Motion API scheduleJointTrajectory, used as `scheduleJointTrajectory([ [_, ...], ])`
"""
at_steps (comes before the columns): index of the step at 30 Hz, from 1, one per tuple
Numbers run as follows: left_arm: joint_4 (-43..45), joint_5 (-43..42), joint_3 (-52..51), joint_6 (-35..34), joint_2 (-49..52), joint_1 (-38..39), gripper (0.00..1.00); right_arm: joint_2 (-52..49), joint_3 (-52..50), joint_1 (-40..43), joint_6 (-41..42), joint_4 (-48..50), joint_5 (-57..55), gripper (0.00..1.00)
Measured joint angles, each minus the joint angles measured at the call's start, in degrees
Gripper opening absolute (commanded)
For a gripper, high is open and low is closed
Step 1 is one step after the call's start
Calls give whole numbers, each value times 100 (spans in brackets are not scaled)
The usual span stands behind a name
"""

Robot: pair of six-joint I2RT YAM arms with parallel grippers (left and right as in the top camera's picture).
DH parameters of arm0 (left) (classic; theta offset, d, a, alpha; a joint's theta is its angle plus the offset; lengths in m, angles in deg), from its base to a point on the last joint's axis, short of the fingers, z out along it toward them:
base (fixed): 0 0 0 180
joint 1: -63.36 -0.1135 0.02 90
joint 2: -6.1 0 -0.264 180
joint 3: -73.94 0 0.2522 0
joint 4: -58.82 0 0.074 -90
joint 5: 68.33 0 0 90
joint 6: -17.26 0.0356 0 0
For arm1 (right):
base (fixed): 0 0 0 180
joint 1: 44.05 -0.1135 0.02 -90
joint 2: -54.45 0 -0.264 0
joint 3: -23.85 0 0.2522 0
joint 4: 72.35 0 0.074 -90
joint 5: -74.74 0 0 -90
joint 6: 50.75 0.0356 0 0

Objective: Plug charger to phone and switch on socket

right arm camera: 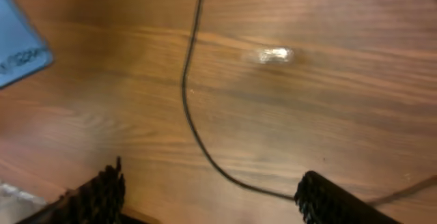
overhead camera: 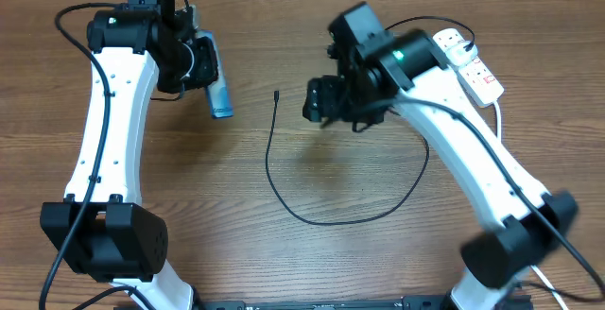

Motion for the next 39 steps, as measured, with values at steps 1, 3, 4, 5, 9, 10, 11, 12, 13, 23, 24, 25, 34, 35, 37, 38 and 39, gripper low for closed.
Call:
scheduleJointTrajectory([
  [1,-31,157,0,-85,0,0,4,-227,358,0,-28,-264,-68,83],
  [3,-70,407,0,-216,0,0,4,-723,1158,0,-50,-730,-203,84],
  [4,-72,479,0,-264,0,0,4,-1012,1617,0,-61,-894,-269,86],
  [5,-79,538,0,-306,0,0,4,-1228,1943,0,-66,-962,-319,88],
  [9,-153,691,0,-420,0,0,4,-1974,2688,-4,-83,-302,-422,90],
  [10,-199,710,0,-428,0,0,4,-2124,2704,-11,-83,13,-457,90],
  [11,-243,723,0,-431,0,0,4,-2210,2708,-13,-79,144,-476,89],
  [12,-304,743,0,-437,0,0,4,-2350,2710,-17,-66,321,-490,85],
  [13,-350,756,0,-448,0,0,4,-2487,2710,-35,20,455,-542,80],
  [23,-498,905,0,-514,2,0,4,-3751,2710,-457,876,872,-1172,58],
  [24,-503,909,0,-514,2,0,4,-3849,2710,-507,901,898,-1244,56],
  [25,-507,916,0,-516,2,0,4,-3947,2710,-564,931,920,-1338,56],
  [34,-581,920,0,-516,2,0,4,-4288,2710,-846,1064,1211,-1825,50],
  [35,-581,920,0,-516,2,0,4,-4291,2710,-846,1073,1241,-1840,49],
  [37,-581,920,0,-516,2,0,4,-4291,2710,-839,1091,1305,-1917,45],
  [38,-581,920,0,-518,2,0,4,-4291,2710,-839,1102,1325,-1985,44],
  [39,-581,920,0,-516,2,0,4,-4291,2710,-839,1108,1329,-2048,42],
])
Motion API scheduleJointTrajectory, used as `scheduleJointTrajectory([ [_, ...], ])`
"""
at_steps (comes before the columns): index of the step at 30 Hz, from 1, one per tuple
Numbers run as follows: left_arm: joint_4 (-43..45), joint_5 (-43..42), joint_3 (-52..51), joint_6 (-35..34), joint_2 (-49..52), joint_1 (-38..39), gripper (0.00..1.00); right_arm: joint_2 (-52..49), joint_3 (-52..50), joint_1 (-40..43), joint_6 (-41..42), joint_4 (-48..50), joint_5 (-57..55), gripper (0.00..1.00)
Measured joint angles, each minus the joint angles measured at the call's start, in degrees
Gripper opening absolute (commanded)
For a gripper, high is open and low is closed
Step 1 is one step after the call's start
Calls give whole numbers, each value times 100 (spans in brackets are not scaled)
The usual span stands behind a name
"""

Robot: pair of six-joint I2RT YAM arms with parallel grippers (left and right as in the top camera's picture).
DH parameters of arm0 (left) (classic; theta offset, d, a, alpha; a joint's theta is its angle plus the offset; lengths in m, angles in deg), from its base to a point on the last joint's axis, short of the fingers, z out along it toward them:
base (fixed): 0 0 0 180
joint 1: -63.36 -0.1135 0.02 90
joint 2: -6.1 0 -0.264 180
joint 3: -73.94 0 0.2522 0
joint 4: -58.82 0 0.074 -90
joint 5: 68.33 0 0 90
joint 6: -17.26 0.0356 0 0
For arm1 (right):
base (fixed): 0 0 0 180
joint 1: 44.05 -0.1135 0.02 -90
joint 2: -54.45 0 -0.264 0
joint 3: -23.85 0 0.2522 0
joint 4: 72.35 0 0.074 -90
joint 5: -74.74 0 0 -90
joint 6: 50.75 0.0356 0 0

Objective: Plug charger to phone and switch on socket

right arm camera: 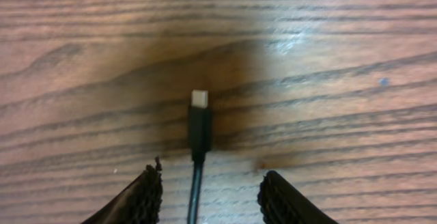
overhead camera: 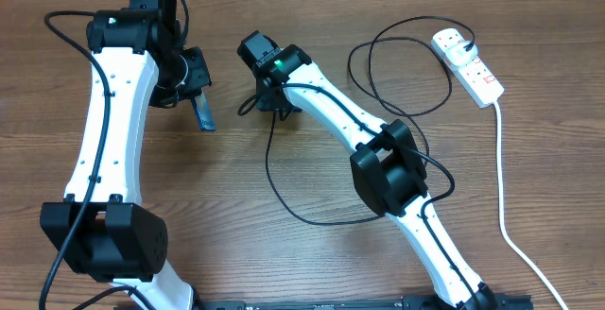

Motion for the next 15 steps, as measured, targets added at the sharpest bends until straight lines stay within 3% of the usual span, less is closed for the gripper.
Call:
scheduleJointTrajectory([
  [15,7,0,0,-17,0,0,4,-9,-205,9,20,225,-90,40],
])
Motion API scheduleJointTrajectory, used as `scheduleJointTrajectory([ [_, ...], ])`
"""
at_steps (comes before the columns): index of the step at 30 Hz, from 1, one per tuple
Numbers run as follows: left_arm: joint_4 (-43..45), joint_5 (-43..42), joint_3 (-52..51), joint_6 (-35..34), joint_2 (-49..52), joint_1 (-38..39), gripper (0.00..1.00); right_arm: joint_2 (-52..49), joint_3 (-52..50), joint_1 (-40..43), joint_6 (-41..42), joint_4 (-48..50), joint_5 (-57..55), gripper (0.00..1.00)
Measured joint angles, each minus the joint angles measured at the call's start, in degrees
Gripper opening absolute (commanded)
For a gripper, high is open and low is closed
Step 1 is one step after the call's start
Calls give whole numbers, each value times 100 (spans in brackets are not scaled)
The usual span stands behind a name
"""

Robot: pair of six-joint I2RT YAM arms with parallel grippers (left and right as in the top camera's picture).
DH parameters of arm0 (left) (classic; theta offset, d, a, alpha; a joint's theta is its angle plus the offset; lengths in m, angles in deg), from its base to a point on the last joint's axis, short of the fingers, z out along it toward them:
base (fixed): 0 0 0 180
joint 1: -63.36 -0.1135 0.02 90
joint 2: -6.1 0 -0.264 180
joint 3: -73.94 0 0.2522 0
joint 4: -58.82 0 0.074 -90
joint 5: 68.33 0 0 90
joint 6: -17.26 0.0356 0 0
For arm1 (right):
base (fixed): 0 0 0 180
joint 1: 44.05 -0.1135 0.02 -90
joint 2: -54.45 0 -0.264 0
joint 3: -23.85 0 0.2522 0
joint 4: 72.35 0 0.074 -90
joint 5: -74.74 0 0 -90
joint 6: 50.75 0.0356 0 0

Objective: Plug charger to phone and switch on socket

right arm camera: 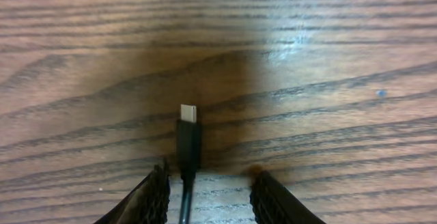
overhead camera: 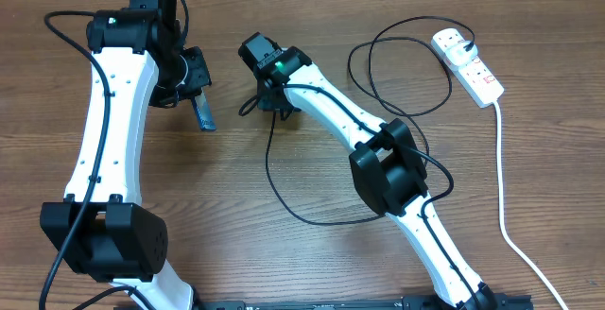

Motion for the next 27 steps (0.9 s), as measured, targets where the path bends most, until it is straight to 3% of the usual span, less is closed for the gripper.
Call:
scheduleJointTrajectory([
  [4,-7,0,0,2,0,0,4,2,-92,-9,72,35,-94,34],
  [8,-7,0,0,0,0,0,4,42,-177,-9,162,22,-188,21],
  [16,-4,0,0,0,0,0,4,105,-201,57,251,-555,-138,15],
  [20,4,-7,0,0,0,0,4,125,-201,116,267,-745,149,8],
  [23,20,-46,0,0,0,0,4,125,-203,125,260,-697,262,9],
  [27,13,-72,0,2,0,0,4,129,-216,160,260,-623,323,29],
])
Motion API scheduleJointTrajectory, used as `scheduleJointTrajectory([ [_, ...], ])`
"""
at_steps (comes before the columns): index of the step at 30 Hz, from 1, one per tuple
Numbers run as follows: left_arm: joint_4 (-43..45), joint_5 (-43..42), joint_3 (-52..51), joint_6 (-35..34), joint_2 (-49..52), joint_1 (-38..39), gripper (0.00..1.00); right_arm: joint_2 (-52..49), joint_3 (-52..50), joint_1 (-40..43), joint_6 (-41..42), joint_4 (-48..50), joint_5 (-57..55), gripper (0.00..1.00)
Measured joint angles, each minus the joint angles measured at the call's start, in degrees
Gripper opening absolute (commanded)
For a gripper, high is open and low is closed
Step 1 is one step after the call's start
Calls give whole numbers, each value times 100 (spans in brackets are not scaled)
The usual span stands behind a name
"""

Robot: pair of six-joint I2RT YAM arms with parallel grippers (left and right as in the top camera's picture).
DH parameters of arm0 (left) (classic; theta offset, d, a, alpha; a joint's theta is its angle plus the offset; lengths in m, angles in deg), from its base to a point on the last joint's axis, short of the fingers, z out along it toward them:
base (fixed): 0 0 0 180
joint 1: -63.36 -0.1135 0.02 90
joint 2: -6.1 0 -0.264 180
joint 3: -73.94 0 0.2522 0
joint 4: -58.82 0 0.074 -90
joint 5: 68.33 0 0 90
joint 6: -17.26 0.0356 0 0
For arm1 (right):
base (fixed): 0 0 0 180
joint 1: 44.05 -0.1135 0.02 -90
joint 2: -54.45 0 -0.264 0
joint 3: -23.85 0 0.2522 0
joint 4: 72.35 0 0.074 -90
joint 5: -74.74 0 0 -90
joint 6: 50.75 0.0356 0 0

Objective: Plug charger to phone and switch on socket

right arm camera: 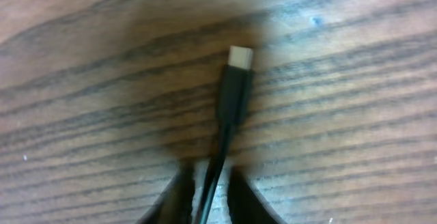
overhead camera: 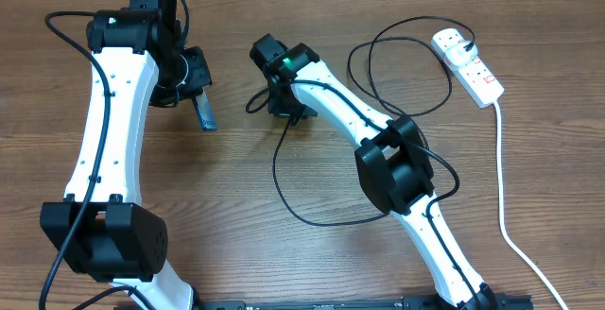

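Observation:
The charger plug (right arm camera: 235, 87), black with a silver tip, points away from me just above the wood. My right gripper (right arm camera: 212, 193) is shut on the thin black cable (overhead camera: 284, 192) right behind the plug. The overhead view shows this right gripper (overhead camera: 286, 110) at the table's middle back. To its left, my left gripper (overhead camera: 196, 94) is shut on the blue phone (overhead camera: 203, 113), held on edge off the table. The white socket strip (overhead camera: 468, 62) lies at the far right, with the cable looping to it.
The black cable makes a wide loop across the table's centre and a second loop (overhead camera: 397, 55) beside the socket strip. The strip's white lead (overhead camera: 501, 187) runs down the right side toward the front edge.
My right fingers, then open on either side of the cable, have shut on it just behind the plug. Gripper and cable end have shifted slightly right. Left arm and phone are unchanged.
First my right gripper hung open right of the cable end, while the left held the phone nearly flat. Then the right gripper stood open over the plug and the phone was tilted on edge. The fingers narrowed around the cable and now grip it.

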Motion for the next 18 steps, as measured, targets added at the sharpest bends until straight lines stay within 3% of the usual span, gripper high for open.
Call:
scheduleJointTrajectory([
  [8,0,-17,0,0,0,0,4,2,-4,184,79,92,118,33],
  [13,11,-17,0,0,0,0,4,2,-4,450,111,160,249,24],
  [18,13,-17,0,0,0,0,4,2,-11,503,122,210,286,24],
])
